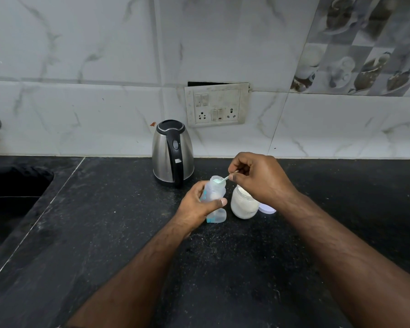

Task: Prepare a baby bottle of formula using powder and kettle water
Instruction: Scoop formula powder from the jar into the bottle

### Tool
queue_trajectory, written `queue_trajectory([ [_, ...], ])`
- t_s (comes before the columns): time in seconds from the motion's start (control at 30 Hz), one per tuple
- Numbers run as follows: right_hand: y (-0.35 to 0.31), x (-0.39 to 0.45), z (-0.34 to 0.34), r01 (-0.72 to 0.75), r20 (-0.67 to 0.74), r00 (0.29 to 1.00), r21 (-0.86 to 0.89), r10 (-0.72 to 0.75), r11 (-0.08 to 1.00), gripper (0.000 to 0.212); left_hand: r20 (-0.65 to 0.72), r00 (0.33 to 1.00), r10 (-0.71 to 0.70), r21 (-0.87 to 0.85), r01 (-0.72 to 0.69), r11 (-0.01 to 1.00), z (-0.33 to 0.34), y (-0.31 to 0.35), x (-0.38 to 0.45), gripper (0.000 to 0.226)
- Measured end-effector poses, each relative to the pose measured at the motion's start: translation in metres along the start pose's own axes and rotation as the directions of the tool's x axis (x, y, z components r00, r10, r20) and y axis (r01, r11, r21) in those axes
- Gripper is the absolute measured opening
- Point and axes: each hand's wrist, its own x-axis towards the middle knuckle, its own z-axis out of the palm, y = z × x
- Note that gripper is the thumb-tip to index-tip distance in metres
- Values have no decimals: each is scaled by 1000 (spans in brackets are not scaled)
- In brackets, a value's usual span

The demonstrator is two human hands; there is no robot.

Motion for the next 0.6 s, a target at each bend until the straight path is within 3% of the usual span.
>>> queue_trajectory([
  [0.17, 0, 4, -1, 5, 11, 1000, -12, -5, 1000, 19, 33, 999, 0, -47, 2, 999, 0, 1, 0, 45],
  [0.4, -3, 2, -1, 28, -62, 998, 36, -26, 999, 20, 32, 999, -8, -82, 11, 997, 0, 2, 1, 51],
  [0.6, -2, 0, 2, 7, -41, 999, 62, -5, 998, 19, 38, 999, -5, -98, 8, 995, 0, 4, 0, 48],
])
